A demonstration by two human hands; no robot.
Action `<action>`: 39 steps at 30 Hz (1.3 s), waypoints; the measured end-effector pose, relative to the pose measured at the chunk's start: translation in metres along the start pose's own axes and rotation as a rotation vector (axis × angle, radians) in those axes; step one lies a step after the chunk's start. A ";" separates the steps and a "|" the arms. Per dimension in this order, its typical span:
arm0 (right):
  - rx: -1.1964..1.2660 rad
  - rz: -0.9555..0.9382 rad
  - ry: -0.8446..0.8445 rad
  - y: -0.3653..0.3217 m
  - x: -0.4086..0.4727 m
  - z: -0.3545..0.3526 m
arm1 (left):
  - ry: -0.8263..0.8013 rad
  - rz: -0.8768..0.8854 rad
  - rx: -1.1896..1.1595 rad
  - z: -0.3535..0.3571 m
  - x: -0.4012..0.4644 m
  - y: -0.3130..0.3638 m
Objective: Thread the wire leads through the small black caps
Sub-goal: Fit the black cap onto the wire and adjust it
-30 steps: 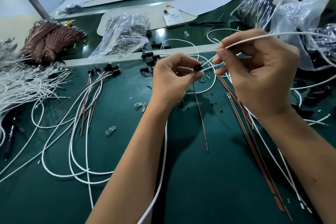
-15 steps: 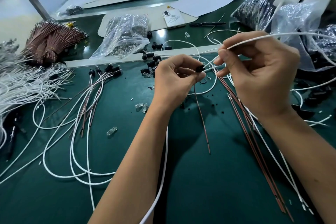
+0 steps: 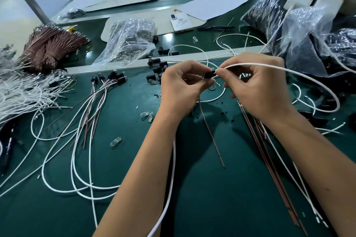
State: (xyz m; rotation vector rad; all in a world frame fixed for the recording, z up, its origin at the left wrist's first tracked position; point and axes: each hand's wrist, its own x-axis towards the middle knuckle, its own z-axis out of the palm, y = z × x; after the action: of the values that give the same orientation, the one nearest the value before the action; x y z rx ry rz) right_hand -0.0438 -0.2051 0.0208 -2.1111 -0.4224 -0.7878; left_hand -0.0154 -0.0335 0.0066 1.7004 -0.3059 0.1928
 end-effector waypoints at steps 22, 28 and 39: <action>0.368 0.300 -0.042 0.013 0.002 0.000 | -0.129 -0.083 -0.162 0.007 -0.004 0.005; 0.446 0.439 -0.273 0.012 -0.002 0.004 | 0.008 -0.345 -0.594 0.009 -0.003 0.013; 0.448 0.356 -0.771 0.006 -0.002 -0.009 | 0.049 -0.543 -0.800 0.001 0.003 0.012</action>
State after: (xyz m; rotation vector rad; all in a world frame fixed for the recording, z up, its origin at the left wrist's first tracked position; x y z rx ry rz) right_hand -0.0457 -0.2160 0.0208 -1.9048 -0.5364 0.3339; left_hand -0.0164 -0.0366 0.0188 0.9286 0.1225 -0.2657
